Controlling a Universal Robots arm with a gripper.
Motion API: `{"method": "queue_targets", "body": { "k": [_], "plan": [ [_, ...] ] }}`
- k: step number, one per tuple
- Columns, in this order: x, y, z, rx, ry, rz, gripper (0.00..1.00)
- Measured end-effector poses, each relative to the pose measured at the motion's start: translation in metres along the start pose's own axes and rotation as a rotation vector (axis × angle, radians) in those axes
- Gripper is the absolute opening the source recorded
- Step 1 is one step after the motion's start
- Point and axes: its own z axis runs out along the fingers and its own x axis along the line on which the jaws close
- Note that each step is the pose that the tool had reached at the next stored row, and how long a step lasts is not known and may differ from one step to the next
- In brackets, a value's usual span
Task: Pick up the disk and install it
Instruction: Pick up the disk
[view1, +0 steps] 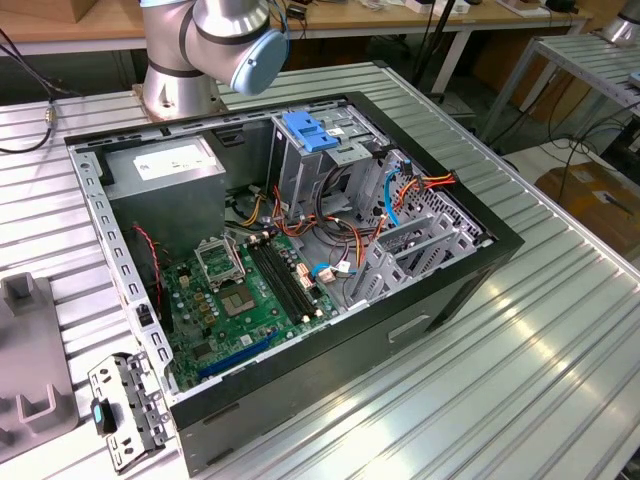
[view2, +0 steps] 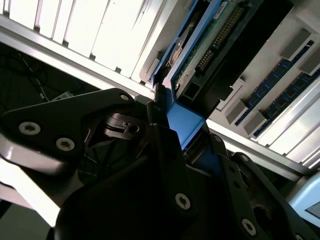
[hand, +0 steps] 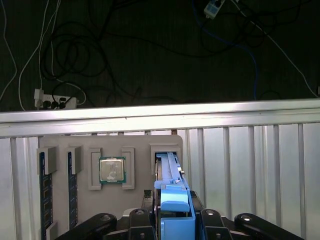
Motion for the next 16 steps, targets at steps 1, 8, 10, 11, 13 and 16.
{"method": "queue_targets", "body": {
  "k": [1,8,10,11,13,16],
  "plan": [
    [0.0000,0.0000,0.0000,-0.0001,0.0000,0.000,0.37],
    [-0.0001,0.0000,-0.0023,-0.0002,0.0001,0.000,0.37],
    [-0.0001,0.0000,-0.0042,0.0000,-0.0001,0.000,0.37],
    [-0.0001,0.0000,-0.0047,0.0000,0.0000,0.000,0.37],
    [-0.0002,-0.0001,-0.0065,-0.0001,0.0000,0.000,0.37],
    [-0.0003,-0.0001,-0.0092,-0.0001,0.0000,0.000,0.37]
  ]
}}
